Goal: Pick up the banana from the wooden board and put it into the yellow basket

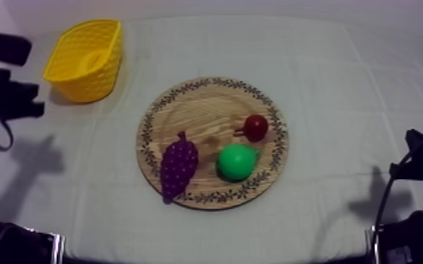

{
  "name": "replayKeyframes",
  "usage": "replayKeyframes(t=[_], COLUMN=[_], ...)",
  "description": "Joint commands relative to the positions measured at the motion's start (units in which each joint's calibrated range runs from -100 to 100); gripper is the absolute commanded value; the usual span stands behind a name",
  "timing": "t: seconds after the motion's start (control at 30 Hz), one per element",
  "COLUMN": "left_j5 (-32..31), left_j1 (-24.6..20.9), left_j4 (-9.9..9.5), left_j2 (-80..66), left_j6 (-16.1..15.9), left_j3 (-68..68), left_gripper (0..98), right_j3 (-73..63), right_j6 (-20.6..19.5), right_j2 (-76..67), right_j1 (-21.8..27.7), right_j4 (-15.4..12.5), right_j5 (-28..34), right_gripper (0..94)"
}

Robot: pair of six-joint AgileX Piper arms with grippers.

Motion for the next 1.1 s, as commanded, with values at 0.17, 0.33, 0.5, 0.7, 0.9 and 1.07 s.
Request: replayKeyframes(t=[0.17, 0.33, 0.5, 0.7, 0.9, 1.07], left_j5=[3.8, 5.9, 8.2, 9.5, 5.5, 4.4], left_j1=[-2.3, -2.4, -2.5, -1.2, 0.2, 0.5], left_j4=[3.7, 4.35, 4.56, 0.75, -1.44, -1.81], left_j2=[-30.4, -41.6, -48.1, -53.8, -55.2, -55.4], left_j6=[-2.0, -0.6, -0.3, 4.4, 12.7, 16.1], left_j3=[17.6, 25.4, 28.7, 29.3, 30.9, 31.3], left_gripper=[0.1, 0.1, 0.1, 0.1, 0.1, 0.1], right_j3=[0.0, 0.0, 0.0, 0.0, 0.0, 0.0], right_j6=[0.0, 0.0, 0.0, 0.0, 0.0, 0.0], right_j2=[0.0, 0.0, 0.0, 0.0, 0.0, 0.0], right_j1=[0.0, 0.0, 0.0, 0.0, 0.0, 0.0], right_j4=[0.0, 0.0, 0.0, 0.0, 0.0, 0.0], right_j5=[0.0, 0.0, 0.0, 0.0, 0.0, 0.0], right_gripper=[0.3, 0.3, 0.3, 0.3, 0.3, 0.3])
